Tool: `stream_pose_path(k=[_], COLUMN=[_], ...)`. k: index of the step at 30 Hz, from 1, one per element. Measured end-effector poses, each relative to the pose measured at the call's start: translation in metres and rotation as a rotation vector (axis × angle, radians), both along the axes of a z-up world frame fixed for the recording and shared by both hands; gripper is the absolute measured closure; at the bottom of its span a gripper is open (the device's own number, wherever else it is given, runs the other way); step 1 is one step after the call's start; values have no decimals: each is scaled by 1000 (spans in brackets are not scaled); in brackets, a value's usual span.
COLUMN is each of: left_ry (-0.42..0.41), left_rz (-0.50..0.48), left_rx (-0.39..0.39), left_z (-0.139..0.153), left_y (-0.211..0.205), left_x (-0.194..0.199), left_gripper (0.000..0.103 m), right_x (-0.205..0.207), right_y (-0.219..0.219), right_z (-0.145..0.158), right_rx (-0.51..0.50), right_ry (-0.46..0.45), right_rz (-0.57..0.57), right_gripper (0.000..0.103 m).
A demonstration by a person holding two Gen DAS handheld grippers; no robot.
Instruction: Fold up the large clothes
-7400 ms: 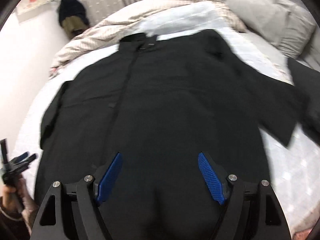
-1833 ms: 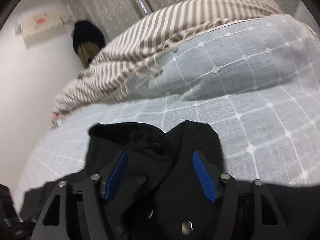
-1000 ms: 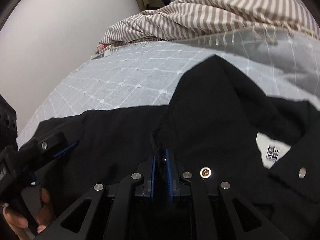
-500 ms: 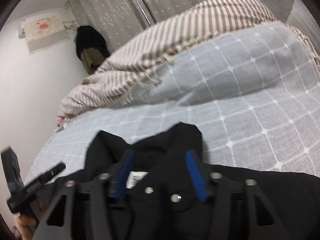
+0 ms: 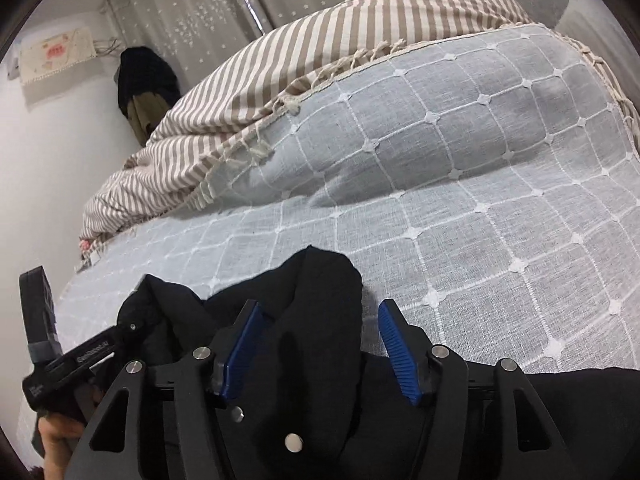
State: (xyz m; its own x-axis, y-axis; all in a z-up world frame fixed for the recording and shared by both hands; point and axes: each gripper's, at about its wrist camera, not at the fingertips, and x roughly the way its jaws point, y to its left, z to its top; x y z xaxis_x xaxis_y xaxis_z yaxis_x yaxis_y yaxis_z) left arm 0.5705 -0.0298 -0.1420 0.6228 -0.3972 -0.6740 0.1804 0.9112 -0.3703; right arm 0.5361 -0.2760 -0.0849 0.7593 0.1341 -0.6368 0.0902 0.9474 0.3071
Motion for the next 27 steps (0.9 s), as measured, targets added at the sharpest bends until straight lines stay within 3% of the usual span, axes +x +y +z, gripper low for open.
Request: stream_pose_path(k=[2,6,8,11,14,16,19,21,24,27], left_ry=[-81,-230,-233,-225,-276,-310,-310,-299,-294,-289], left_rz=[50,71,85,131,112,89,83,90,94,99], left_rx=[0,117,121,64,69,73,71,74,106,122], left_z=[15,48,47,47,54,56,54,51,49,49], left_y=[8,9,13,28,26,22,23,22,18,16], left_x=[-25,-73,-82,-93,-103,-107,-106,-105,-104,-104], left_gripper=[95,95,95,96,96,96,96,96,96,96], right_x=[-1,-3,-4,-1,11,23,36,43,55,59], right_y=[1,7,14,30,33,28,3,-5,-6,16], right_z=[1,7,10,11,-1,-12,-29,-32,-31,-27], right_rx=[-14,-25,-36,-129,-144,-56,192,230,182,65], right_ry=[0,-15,-26,-35,0,21,60,78,141,157], right_rz=[-10,-5,18,48,46,59,42,23,-21,60], right_gripper=[42,41,38,34,34,34,34,35,35,35])
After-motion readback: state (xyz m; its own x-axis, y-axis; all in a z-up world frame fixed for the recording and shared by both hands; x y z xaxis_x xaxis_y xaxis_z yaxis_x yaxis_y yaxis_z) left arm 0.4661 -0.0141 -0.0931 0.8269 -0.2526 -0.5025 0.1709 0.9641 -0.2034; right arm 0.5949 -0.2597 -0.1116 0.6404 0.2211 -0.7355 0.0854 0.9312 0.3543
